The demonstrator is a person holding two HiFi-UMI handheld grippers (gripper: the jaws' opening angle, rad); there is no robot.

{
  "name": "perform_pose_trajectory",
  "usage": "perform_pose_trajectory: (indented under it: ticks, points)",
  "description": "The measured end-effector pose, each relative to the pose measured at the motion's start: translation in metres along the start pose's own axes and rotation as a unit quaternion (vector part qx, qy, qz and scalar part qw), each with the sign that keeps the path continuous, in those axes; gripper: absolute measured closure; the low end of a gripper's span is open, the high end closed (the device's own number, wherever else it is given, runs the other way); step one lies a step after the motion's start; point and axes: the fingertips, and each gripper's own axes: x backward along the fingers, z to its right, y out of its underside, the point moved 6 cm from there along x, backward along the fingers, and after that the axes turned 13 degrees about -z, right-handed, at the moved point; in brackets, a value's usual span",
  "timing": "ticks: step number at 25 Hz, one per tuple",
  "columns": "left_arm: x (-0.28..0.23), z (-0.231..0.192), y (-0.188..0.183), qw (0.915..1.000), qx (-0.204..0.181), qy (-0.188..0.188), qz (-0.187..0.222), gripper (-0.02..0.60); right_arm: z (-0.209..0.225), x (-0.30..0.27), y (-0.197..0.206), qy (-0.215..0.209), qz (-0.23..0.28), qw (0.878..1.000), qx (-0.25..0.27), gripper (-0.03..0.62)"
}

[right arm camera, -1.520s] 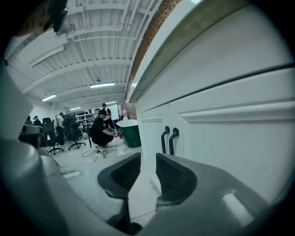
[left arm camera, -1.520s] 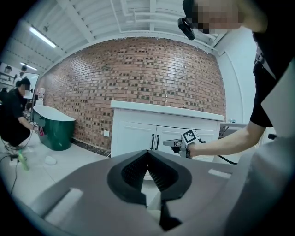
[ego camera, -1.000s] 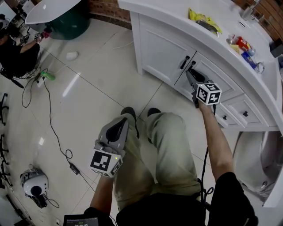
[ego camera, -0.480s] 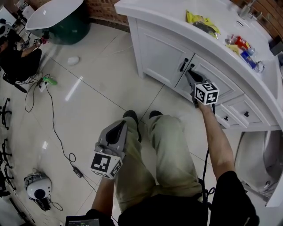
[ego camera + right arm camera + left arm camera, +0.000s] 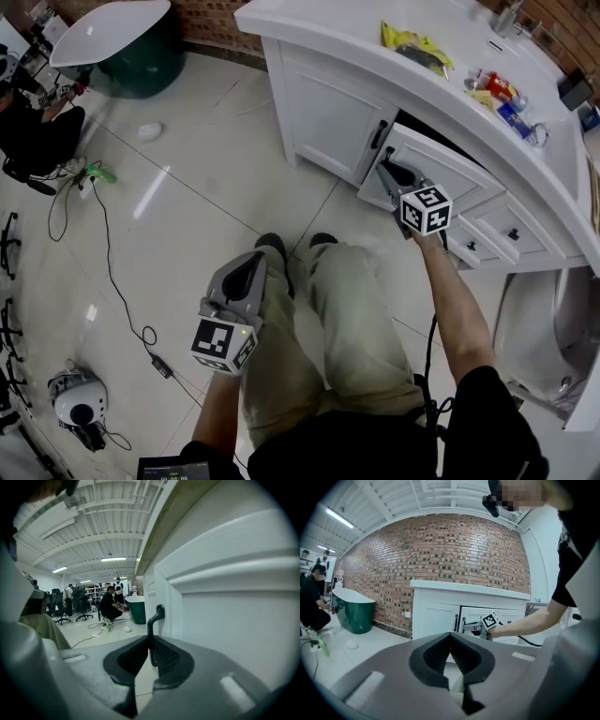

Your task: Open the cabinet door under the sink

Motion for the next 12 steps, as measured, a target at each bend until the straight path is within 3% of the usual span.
perform_pose_trajectory:
  ticks: [12]
  points:
    - [0.008,0.035,0.010,0.9995,-0.025,0.014,-0.014,0.565,-0.046,0.034,0.025,-0.059,0.006,0.998,0.038,0.577]
